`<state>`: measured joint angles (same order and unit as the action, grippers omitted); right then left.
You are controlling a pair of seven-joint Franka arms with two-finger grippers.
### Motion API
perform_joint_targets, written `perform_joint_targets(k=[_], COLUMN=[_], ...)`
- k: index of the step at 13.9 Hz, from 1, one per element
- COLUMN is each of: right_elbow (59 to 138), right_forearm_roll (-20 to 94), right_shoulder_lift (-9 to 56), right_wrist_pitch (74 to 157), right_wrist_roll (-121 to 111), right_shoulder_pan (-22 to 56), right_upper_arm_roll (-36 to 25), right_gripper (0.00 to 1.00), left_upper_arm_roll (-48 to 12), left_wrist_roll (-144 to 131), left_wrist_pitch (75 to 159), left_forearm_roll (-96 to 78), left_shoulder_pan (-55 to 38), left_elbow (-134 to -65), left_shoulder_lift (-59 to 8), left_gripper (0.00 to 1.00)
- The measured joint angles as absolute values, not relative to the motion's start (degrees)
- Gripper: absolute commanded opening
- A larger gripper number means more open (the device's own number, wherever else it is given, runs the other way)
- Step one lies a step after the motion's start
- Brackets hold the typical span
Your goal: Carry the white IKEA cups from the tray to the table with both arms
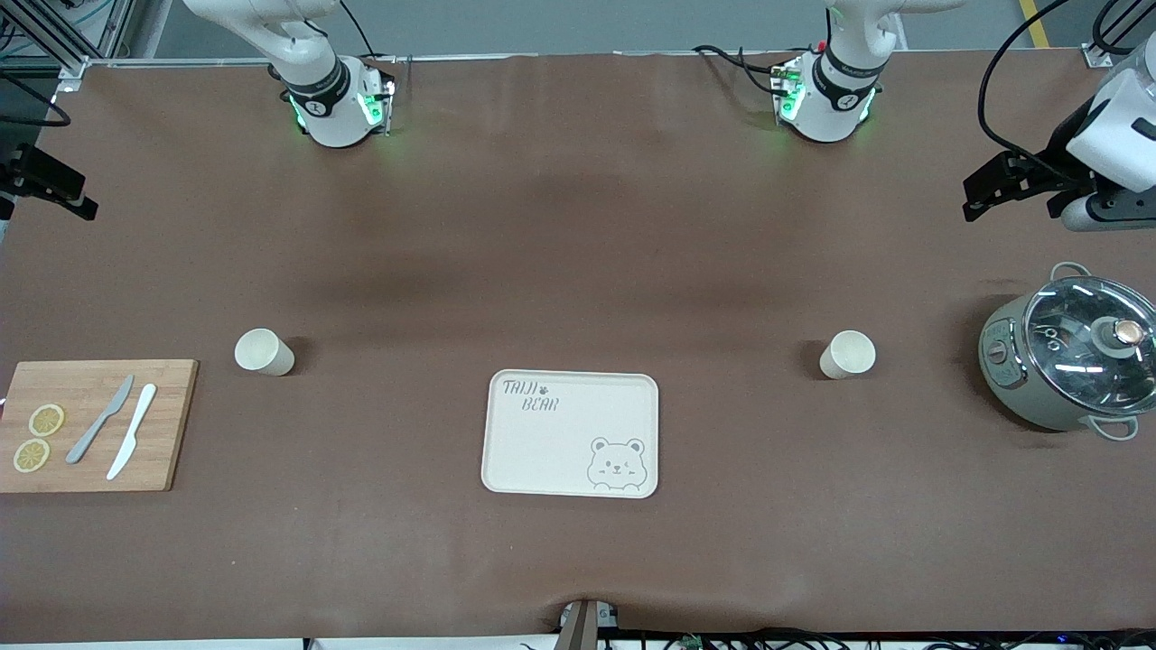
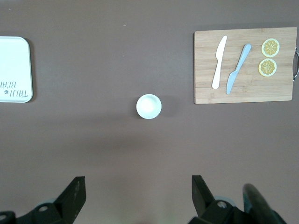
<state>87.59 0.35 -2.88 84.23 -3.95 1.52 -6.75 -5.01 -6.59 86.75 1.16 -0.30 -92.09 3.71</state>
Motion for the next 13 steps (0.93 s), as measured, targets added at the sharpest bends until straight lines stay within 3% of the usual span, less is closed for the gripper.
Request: perform_joint_targets(k=[13], right_elbow=[87.59], right_forearm_roll=[0.35], right_shoulder_lift=[-2.88], right_wrist_pitch=[84.24], right_wrist_roll=[-3.95], right_shoulder_pan=[1.52], right_upper_arm_roll=[-6.75], right_gripper=[1.0], left_upper_arm_roll=[-5.59], left_wrist_roll=[-4.14], left_wrist_pitch=[85.13], left_forearm_roll=[1.16], left_shoulder_pan=[0.69], left_elbow=[-93.17], left_shoulder_lift=[5.87], left_gripper=[1.0])
